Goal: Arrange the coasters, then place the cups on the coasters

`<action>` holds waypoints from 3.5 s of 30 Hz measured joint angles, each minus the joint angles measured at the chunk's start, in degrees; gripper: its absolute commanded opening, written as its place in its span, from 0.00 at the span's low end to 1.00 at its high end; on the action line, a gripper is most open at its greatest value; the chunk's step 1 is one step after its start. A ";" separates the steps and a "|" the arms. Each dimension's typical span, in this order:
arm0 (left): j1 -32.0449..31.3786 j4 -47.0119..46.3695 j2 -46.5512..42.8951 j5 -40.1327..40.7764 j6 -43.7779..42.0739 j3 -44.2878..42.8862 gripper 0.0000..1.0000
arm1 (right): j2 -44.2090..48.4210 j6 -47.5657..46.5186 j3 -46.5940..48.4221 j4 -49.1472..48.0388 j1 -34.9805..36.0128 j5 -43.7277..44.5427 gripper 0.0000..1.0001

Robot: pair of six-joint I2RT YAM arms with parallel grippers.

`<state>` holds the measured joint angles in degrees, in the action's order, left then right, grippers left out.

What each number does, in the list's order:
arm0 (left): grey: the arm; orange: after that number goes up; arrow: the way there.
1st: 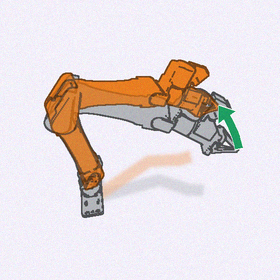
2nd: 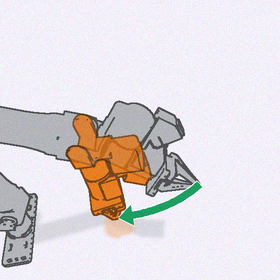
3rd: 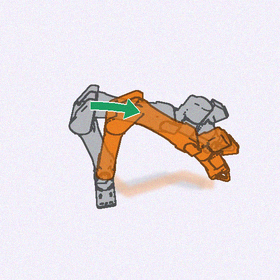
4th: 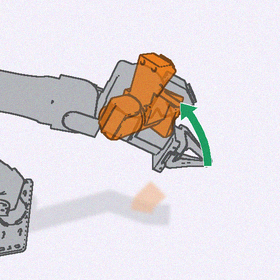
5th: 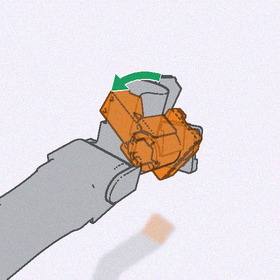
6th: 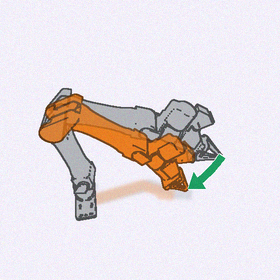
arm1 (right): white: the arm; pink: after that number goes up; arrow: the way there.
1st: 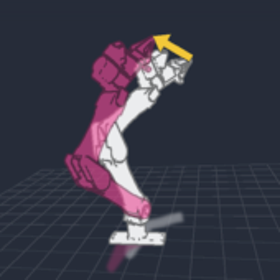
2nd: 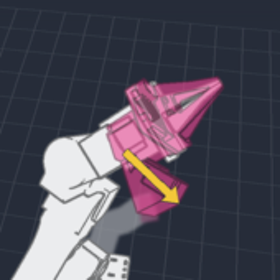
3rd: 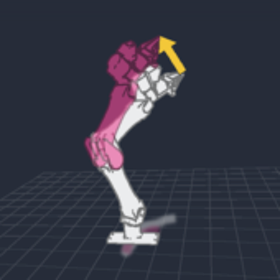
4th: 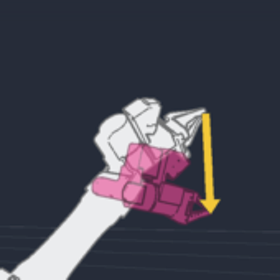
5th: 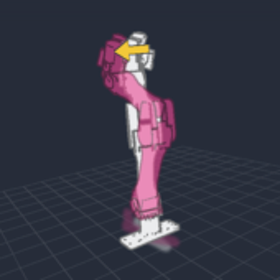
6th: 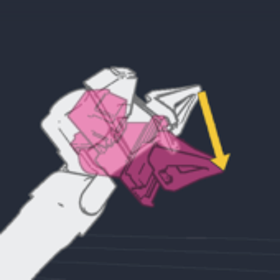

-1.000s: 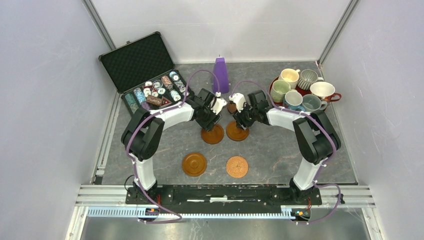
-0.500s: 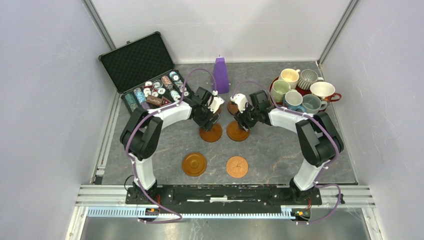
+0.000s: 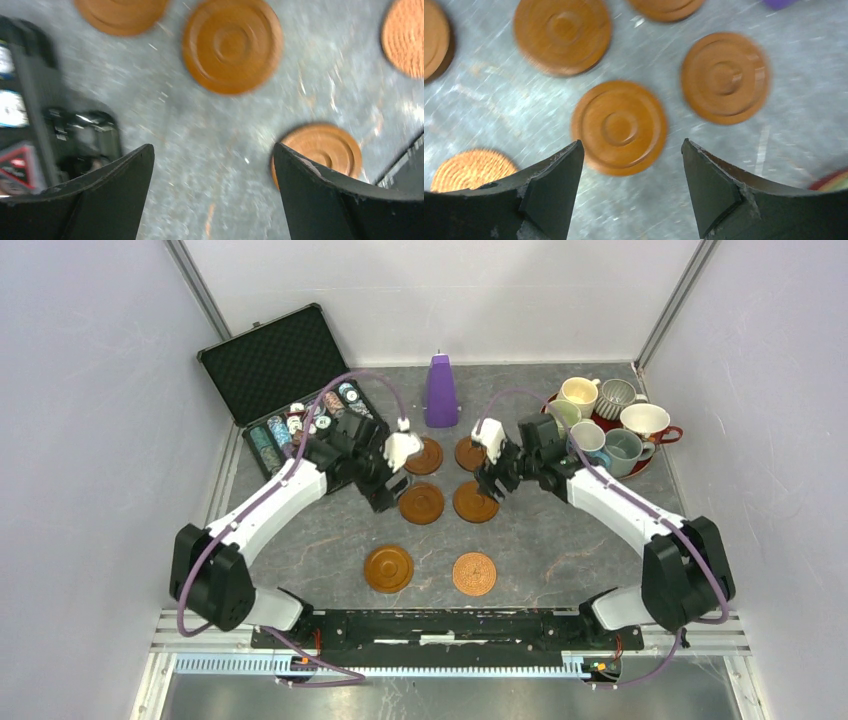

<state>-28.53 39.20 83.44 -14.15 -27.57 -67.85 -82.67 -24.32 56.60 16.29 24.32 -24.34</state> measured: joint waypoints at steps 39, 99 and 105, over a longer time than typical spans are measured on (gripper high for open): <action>-16.83 -14.27 -5.92 2.10 -9.33 30.14 0.70 | 3.48 -5.73 -21.77 -4.11 19.54 3.06 0.68; -11.23 -21.57 -7.26 -5.27 3.30 21.55 0.80 | 2.27 -3.85 -23.58 -7.69 6.60 -7.19 0.60; -4.85 -21.05 -10.16 -7.43 3.89 21.86 0.88 | 2.05 -3.15 -23.56 -7.54 6.88 -7.91 0.71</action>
<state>-33.39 18.15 73.28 -21.58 -23.68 -46.00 -80.62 -27.46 33.04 8.75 31.20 -32.25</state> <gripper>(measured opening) 0.836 0.648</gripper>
